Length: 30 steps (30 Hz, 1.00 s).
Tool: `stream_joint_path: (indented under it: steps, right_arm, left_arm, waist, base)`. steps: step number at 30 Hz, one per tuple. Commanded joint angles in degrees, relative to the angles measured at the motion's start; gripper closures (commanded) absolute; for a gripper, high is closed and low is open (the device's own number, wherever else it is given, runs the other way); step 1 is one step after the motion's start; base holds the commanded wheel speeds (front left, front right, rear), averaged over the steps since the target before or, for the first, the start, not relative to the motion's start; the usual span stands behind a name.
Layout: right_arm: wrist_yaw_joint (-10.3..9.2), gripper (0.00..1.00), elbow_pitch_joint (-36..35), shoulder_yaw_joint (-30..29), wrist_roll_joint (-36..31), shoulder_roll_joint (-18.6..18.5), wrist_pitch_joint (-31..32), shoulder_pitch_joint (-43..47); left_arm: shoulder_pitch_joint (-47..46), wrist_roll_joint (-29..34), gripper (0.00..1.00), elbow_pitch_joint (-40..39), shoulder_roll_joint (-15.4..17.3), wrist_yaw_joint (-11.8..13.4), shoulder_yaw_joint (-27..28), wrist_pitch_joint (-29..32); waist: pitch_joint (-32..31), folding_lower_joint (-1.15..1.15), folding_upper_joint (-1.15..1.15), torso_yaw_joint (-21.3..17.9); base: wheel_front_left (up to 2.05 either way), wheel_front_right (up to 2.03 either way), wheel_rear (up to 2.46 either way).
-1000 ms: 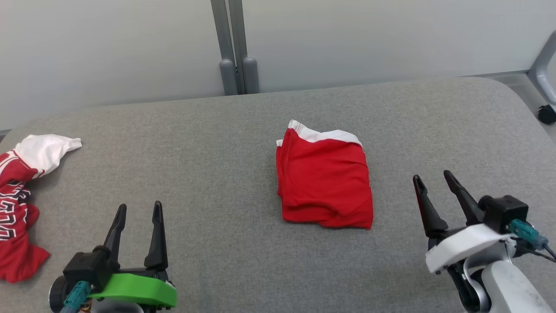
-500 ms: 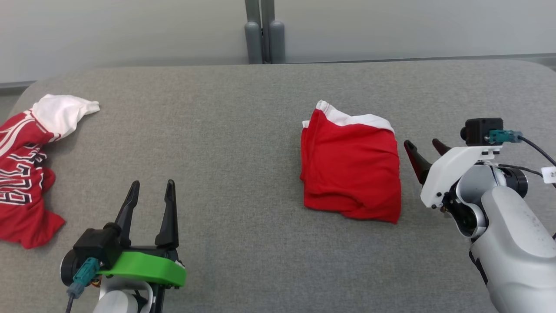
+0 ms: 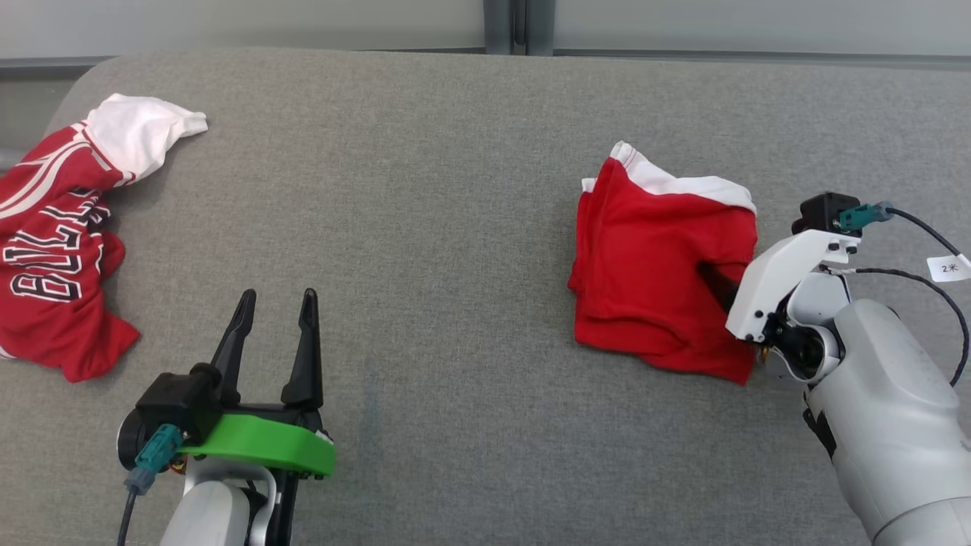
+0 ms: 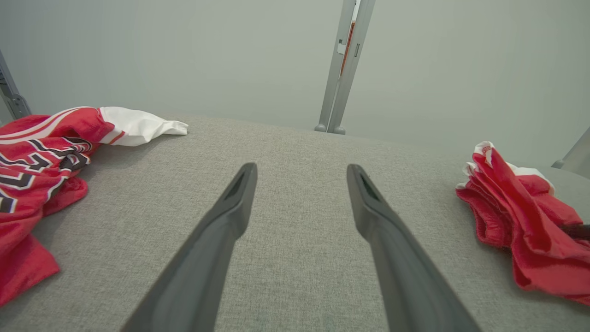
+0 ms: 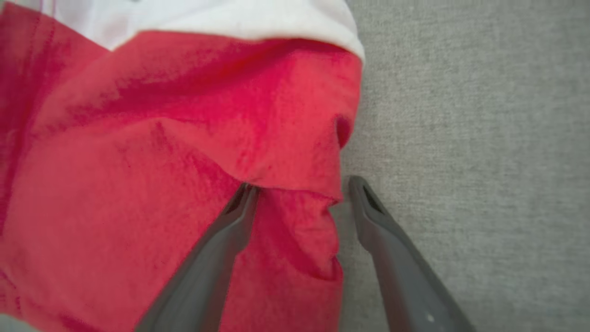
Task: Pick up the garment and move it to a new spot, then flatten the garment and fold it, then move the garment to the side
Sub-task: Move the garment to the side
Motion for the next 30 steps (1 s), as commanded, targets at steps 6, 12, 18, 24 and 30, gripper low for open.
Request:
stream_joint_path:
  steps: [6,12,18,24,30]
  right_arm:
    - [0.00,1.00,1.4,2.6,1.8,0.8,-2.4,-0.5]
    - [0.00,1.00,0.3,5.3,3.1,-0.4,-5.9,-0.1]
    - [0.00,1.00,-0.2,8.3,4.2,-2.0,-7.5,0.5]
    - [0.00,1.00,-0.8,11.2,6.0,-3.5,-7.4,0.7]
    - [0.00,1.00,-1.8,13.3,7.7,-4.4,-8.1,0.2]
  left_arm:
    - [-1.2,0.5,0.00,0.6,-0.2,-0.6,0.3,0.0]
    - [-0.3,-0.8,0.00,0.6,-0.9,-1.7,-0.5,0.0]
    - [-0.3,-0.3,0.00,-0.9,-0.6,-2.5,-2.9,1.6]
    - [0.3,0.0,0.00,-2.2,-0.8,-2.4,-5.1,2.9]
    - [-0.4,0.4,0.00,-2.5,-0.8,-2.2,-6.5,3.3]
  waist:
    - [0.6,0.00,0.00,0.1]
    - [-1.8,0.00,0.00,-2.5]
    - [-4.8,0.00,0.00,-8.0]
    - [-5.9,0.00,0.00,-15.2]
    - [-5.4,0.00,0.00,-21.9]
  base:
    - [0.00,0.00,0.00]
    - [0.00,0.00,0.00]
    - [0.00,0.00,0.00]
    - [0.00,0.00,0.00]
    - [0.00,0.00,0.00]
